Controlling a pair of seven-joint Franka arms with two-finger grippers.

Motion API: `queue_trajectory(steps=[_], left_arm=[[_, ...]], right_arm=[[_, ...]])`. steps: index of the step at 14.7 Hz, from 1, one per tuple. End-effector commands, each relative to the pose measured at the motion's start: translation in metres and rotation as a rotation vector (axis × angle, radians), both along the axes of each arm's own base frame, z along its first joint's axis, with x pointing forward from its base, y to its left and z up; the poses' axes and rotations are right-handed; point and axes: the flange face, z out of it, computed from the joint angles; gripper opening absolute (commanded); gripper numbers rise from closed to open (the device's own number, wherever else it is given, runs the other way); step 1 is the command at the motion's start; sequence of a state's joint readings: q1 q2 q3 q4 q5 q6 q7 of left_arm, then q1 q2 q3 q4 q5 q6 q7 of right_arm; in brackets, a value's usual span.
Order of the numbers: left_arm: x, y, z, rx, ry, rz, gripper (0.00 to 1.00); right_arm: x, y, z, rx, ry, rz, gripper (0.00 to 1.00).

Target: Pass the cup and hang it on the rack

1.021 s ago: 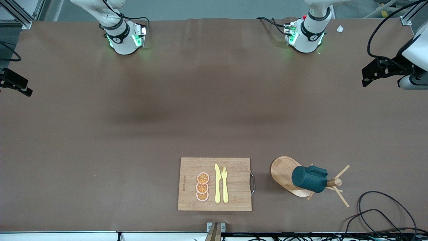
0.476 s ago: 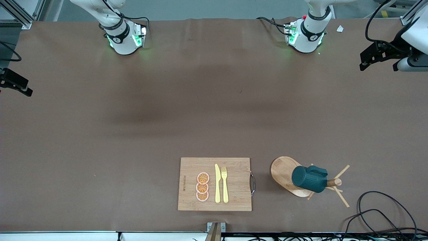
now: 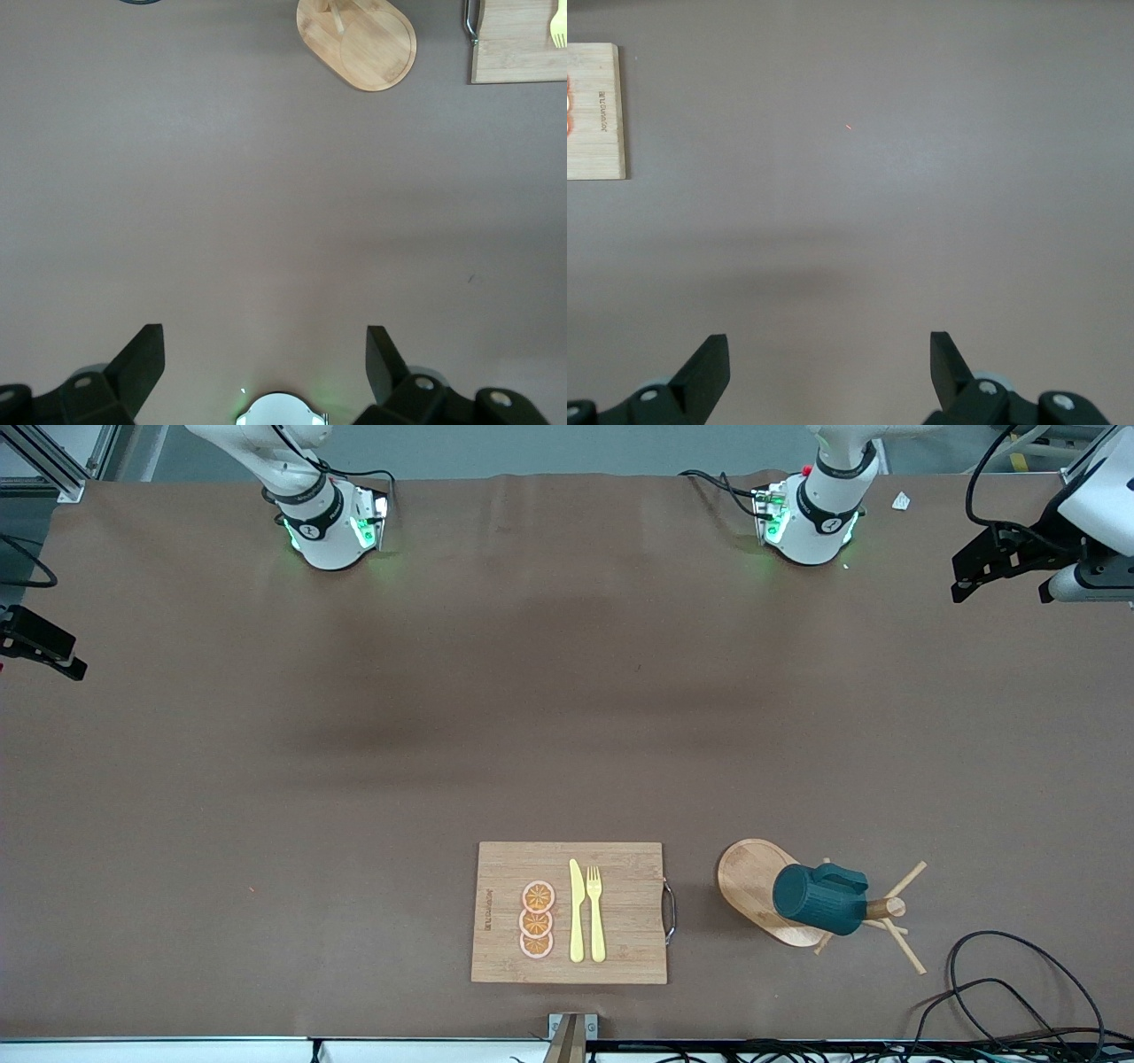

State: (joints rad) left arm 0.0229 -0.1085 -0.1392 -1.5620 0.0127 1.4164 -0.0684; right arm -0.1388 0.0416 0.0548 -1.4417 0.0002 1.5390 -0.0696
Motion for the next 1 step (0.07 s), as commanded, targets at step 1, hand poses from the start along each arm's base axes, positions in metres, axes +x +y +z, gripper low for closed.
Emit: queue_trajectory(steps=[1], left_arm=[[-0.0049, 0.0011, 0.0018, -0.012, -0.012, -0.016, 1.0]], right_arm=[[0.0014, 0.0001, 0.0021, 0.013, -0.001, 0.011, 1.0]])
